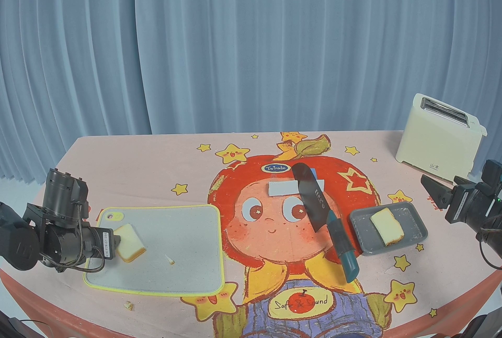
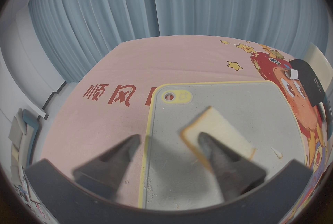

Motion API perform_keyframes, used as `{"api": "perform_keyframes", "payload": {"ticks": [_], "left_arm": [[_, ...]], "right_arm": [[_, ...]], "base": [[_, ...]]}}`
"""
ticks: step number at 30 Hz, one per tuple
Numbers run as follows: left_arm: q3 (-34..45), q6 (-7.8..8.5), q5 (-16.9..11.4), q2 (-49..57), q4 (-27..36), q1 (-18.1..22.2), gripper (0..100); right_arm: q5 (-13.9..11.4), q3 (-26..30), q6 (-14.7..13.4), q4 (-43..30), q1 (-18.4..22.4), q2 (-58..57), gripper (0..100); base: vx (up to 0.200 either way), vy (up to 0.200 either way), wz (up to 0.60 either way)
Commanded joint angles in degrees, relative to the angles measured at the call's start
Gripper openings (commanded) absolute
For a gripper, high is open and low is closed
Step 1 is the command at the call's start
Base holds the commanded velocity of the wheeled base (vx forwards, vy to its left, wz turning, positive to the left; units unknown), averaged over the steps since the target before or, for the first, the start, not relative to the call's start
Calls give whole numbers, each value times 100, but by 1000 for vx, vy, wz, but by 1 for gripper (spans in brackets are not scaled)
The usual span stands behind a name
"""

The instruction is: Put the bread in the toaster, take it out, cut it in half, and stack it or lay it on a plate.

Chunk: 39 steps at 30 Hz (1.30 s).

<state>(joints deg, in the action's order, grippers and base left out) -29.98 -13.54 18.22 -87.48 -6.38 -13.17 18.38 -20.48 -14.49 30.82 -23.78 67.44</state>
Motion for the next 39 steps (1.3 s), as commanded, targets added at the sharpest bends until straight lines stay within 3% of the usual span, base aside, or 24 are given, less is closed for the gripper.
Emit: {"api": "perform_keyframes", "payload": {"ticks": [1,13,23,29,30,34,39], "left_arm": [[1,1,6,12,14,7,0],[45,-26,-3,91,14,16,0],[124,10,-82,1567,14,-55,0],[212,-43,-583,2165,-13,-292,0],[247,-61,-794,2385,5,-388,0],[247,-140,-926,2490,-30,-512,0],[220,-69,-996,2464,-13,-555,0]], "right_arm": [[-1,0,-1,3,-3,-3,100],[-1,0,-1,3,-3,-11,100],[-1,9,-1,-6,-3,6,100],[7,9,8,3,14,-3,100],[51,27,70,-6,111,-55,100],[69,185,474,-14,506,-486,100],[69,404,694,-67,1042,-996,100]], "base": [[0,0,0],[0,0,0],[0,0,0],[0,0,0],[0,0,0],[0,0,0],[0,0,0]]}}
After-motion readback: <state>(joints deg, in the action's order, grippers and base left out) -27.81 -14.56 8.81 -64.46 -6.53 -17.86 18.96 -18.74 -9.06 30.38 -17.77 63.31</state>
